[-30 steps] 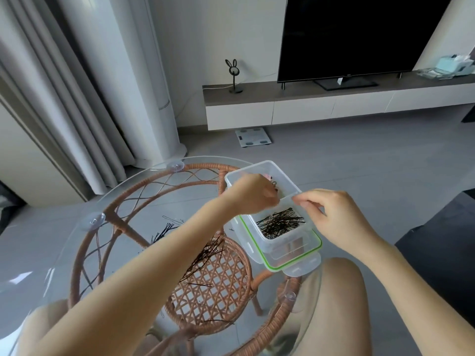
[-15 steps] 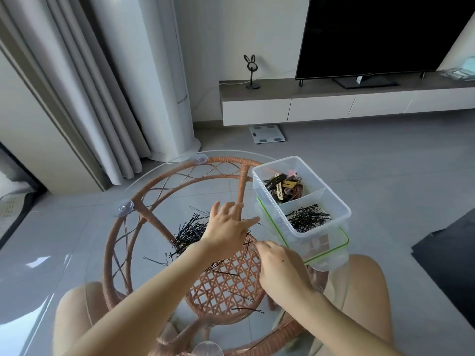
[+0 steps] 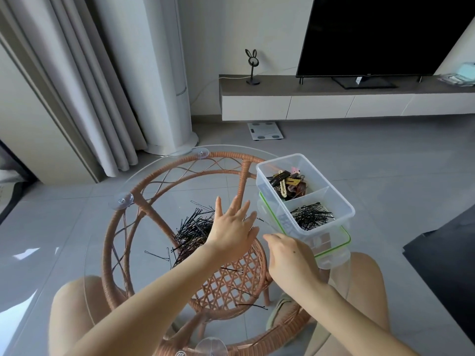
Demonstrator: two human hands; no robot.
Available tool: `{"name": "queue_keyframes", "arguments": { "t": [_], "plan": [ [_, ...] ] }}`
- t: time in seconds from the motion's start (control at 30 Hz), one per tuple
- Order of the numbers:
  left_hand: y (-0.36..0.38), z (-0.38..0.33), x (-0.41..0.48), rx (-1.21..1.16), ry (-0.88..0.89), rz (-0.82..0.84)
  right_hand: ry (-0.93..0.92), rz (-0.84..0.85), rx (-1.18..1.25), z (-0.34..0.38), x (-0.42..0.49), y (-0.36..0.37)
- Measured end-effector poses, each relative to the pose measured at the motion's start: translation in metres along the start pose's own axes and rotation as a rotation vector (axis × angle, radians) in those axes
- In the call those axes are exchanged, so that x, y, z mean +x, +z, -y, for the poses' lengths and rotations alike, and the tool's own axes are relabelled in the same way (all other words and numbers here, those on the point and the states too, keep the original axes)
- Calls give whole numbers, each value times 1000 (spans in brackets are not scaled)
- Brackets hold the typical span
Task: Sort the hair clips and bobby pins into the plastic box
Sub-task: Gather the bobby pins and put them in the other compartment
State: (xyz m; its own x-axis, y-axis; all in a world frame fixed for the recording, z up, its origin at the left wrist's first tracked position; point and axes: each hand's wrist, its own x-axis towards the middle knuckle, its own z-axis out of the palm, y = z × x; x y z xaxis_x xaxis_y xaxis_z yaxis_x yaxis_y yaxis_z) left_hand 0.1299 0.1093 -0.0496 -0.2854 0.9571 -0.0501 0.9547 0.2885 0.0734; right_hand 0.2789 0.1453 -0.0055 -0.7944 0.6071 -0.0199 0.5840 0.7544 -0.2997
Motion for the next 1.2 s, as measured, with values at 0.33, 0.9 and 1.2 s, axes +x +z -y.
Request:
{"name": "queue_keyframes", "arguments": {
  "t": [0.33,0.9,1.2],
  "plan": [
    [-1,0,-6,52,60,-34,1,-16,-13,-8,1,9],
    [5,124,-41,-307,-310,-65,-393,88,-104,-8,-20,74],
    [6,85,-25,-619,-176,-90,-213,85,-55,24,29,74]
  ]
}}
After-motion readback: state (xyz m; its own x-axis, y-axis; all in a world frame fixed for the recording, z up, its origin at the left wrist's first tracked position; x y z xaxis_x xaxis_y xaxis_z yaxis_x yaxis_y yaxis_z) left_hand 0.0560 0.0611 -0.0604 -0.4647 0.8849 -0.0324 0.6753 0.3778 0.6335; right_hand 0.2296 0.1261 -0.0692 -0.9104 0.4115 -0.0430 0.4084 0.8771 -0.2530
